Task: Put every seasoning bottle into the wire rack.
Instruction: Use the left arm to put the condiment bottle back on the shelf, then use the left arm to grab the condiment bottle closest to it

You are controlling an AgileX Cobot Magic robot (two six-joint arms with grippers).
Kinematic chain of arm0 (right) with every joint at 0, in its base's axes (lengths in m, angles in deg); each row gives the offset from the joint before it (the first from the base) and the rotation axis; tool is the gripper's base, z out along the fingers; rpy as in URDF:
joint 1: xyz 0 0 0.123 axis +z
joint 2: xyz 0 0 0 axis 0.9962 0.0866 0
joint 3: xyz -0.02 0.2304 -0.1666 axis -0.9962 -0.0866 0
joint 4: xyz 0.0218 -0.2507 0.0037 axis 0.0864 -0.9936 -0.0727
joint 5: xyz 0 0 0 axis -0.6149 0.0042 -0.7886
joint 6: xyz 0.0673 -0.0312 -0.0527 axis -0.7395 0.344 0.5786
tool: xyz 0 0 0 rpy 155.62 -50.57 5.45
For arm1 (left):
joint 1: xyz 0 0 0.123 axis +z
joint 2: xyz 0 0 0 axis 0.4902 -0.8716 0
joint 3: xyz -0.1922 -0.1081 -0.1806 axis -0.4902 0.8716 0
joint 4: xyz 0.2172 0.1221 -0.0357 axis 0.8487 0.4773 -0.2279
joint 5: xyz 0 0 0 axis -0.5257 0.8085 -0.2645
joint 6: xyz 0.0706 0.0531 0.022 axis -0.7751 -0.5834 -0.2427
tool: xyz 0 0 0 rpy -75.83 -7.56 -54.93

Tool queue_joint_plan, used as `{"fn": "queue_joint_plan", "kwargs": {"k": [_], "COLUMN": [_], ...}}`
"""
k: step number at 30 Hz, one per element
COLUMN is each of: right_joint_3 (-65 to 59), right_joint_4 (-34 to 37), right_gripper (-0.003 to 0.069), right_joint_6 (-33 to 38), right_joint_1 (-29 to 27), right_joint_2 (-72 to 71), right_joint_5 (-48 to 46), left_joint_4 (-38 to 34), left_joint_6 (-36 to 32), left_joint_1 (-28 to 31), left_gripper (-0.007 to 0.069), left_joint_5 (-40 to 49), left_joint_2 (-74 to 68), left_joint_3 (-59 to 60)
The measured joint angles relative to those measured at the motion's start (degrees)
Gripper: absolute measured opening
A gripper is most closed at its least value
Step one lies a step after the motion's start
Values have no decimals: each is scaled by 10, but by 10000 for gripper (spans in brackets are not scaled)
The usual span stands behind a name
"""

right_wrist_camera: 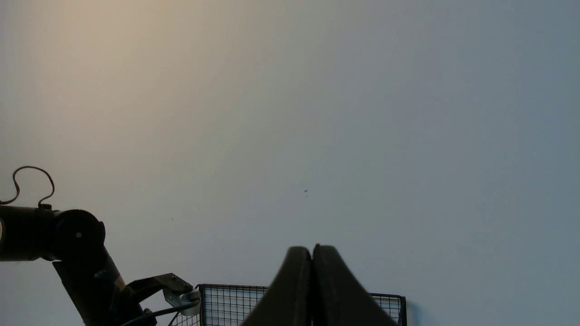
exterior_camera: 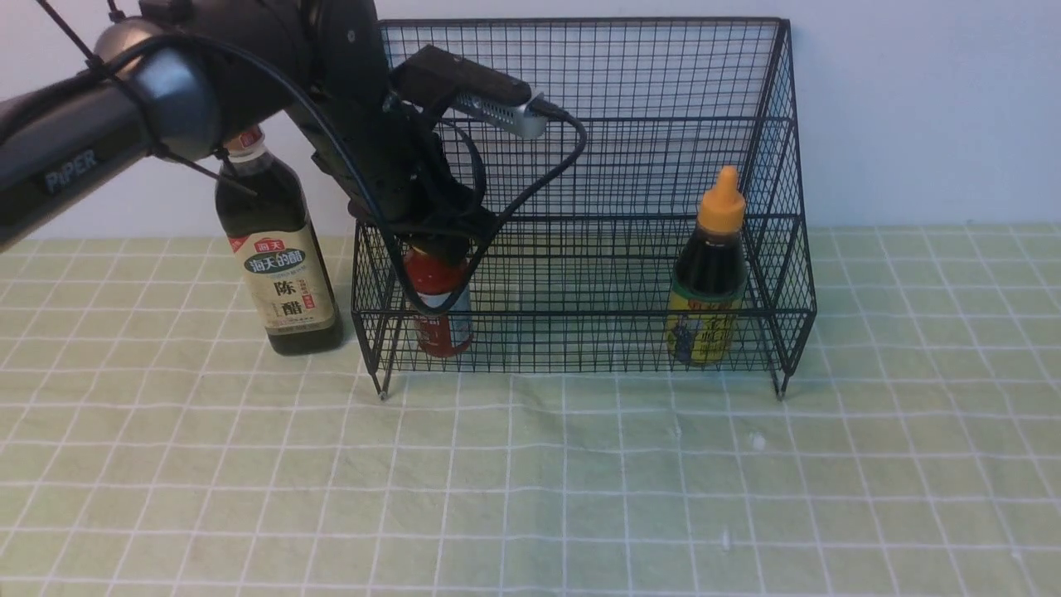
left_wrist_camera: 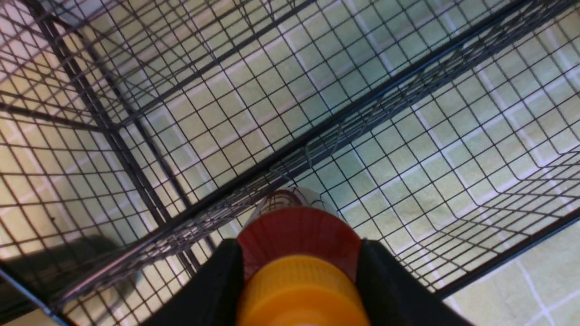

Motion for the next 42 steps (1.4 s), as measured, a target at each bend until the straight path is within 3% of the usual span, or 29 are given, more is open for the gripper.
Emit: {"fn": "queue_joint_plan", "kwargs": {"k": [2, 8, 11, 14, 16, 18, 21, 22, 25, 29, 35, 37, 42], "right_joint_3": [0, 0, 0, 0, 0, 0, 0, 0, 0, 0, 0, 0, 0], "right_joint_4": [0, 0, 0, 0, 0, 0, 0, 0, 0, 0, 0, 0, 0], "right_gripper": [-15, -15, -15, -15, -15, -15, -15, -15, -15, -15, -15, -15, -15], "right_joint_6": [0, 0, 0, 0, 0, 0, 0, 0, 0, 0, 0, 0, 0], "right_joint_1": [0, 0, 0, 0, 0, 0, 0, 0, 0, 0, 0, 0, 0], "right_joint_2": [0, 0, 0, 0, 0, 0, 0, 0, 0, 0, 0, 0, 0], "right_joint_5": [0, 0, 0, 0, 0, 0, 0, 0, 0, 0, 0, 0, 0], "left_joint_4": [0, 0, 10, 28, 57, 73, 101, 107, 115, 108, 100, 99, 100], "left_joint_6": [0, 15, 32, 52, 73, 82, 91, 94, 113, 136, 119, 119, 116], "left_joint_1": [0, 0, 0, 0, 0, 0, 8, 16, 56, 116, 128, 128, 128], "left_gripper": [317, 529, 561, 545, 473, 377, 122, 69, 8, -6, 28, 59, 266], "left_joint_5": [-3, 1, 22, 42, 66, 93, 143, 152, 163, 165, 166, 166, 163], "left_joint_2": [-1, 7, 15, 30, 57, 79, 114, 123, 135, 130, 124, 119, 81], "left_joint_3": [-1, -8, -27, -60, -102, -132, -167, -172, -176, -175, -174, -174, -174]}}
